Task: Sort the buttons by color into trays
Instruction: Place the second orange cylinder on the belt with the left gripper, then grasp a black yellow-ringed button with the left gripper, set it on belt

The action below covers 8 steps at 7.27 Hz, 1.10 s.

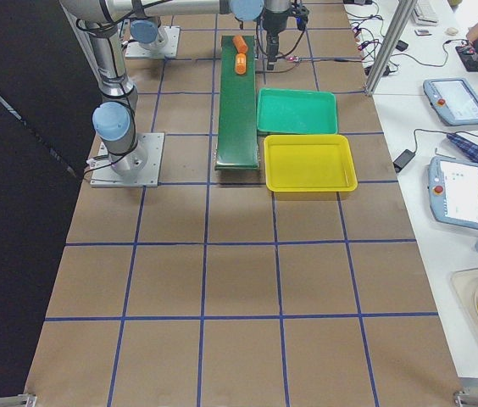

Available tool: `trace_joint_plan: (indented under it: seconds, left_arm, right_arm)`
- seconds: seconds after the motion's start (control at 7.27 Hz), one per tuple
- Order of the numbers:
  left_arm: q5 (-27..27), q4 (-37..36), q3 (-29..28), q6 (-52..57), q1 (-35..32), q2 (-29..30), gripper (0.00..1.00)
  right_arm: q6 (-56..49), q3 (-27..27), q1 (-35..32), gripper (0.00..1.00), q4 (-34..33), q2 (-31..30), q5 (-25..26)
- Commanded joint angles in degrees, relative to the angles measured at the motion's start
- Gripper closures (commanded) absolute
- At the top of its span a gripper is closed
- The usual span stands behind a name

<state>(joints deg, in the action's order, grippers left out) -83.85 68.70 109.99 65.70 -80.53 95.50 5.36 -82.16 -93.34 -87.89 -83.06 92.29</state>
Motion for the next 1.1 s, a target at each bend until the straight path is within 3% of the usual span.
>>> trace_joint_plan:
  seconds: [0.0, 0.28, 0.41, 0.83, 0.96]
  left_arm:
    - [3.51, 5.57, -7.04, 0.65, 11.31, 5.45, 0.0]
    - [-0.75, 5.12, -19.05, 2.06, 14.08, 18.6, 0.0]
    - [-3.49, 5.21, -21.72, 2.15, 15.47, 22.32, 0.0]
    - [-3.69, 4.17, -17.38, 2.5, 19.09, 24.47, 0.0]
    - [-5.08, -1.59, -15.96, 2.59, 19.09, 24.82, 0.0]
  right_arm:
    - [-0.09, 0.07, 0.0, 0.0, 0.0, 0.0, 0.0]
    - [-0.09, -0.01, 0.0, 0.0, 0.0, 0.0, 0.0]
    - [-0.09, -0.01, 0.0, 0.0, 0.0, 0.0, 0.0]
    - [-0.09, -0.01, 0.0, 0.0, 0.0, 0.0, 0.0]
    - [-0.09, -0.01, 0.0, 0.0, 0.0, 0.0, 0.0]
